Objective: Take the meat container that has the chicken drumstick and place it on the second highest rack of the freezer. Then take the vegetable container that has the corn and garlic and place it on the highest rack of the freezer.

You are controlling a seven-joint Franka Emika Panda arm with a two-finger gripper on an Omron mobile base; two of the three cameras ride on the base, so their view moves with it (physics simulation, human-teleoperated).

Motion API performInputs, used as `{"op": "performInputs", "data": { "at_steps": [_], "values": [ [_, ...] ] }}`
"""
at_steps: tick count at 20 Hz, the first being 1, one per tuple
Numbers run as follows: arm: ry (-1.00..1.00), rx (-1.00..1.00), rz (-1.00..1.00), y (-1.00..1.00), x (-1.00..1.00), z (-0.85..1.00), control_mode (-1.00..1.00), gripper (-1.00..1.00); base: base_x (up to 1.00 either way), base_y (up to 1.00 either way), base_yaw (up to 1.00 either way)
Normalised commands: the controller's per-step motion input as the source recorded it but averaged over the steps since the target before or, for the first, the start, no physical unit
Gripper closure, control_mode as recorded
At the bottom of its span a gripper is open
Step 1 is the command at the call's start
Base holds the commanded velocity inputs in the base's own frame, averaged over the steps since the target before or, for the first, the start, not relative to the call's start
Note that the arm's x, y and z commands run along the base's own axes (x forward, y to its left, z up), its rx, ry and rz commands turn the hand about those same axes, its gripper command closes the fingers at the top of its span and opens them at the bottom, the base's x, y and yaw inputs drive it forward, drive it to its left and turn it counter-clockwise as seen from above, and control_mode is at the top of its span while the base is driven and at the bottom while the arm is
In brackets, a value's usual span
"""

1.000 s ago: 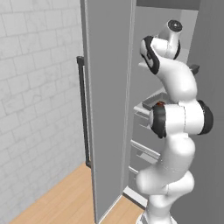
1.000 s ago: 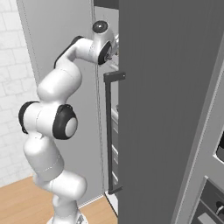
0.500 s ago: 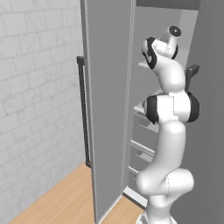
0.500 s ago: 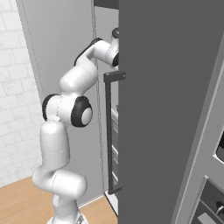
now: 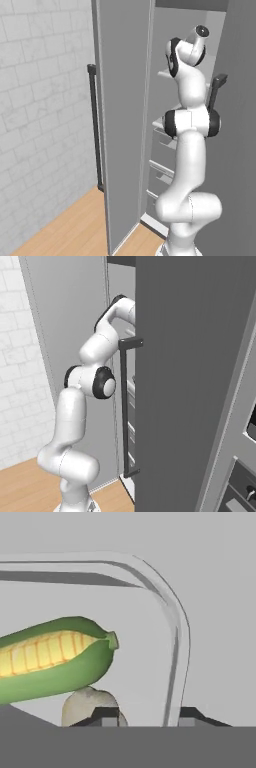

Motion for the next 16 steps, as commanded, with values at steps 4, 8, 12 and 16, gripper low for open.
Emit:
{"op": "performInputs", "data": {
  "at_steps": [4,8,12,16],
  "values": [
    [-0.14,-0.15,0.01,0.78,-0.62,-0.18,-1.00,-1.00,0.00,0.00,0.00],
    [-0.15,-0.24,0.01,1.00,-1.00,-0.31,-1.00,-1.00,0.00,0.00,0.00],
    [-0.06,-0.27,0.02,0.98,-1.00,-0.58,-1.00,-1.00,0.00,0.00,0.00],
    [0.00,-0.25,0.03,0.85,-1.00,-0.59,-1.00,-1.00,0.00,0.00,0.00]
  ]
}}
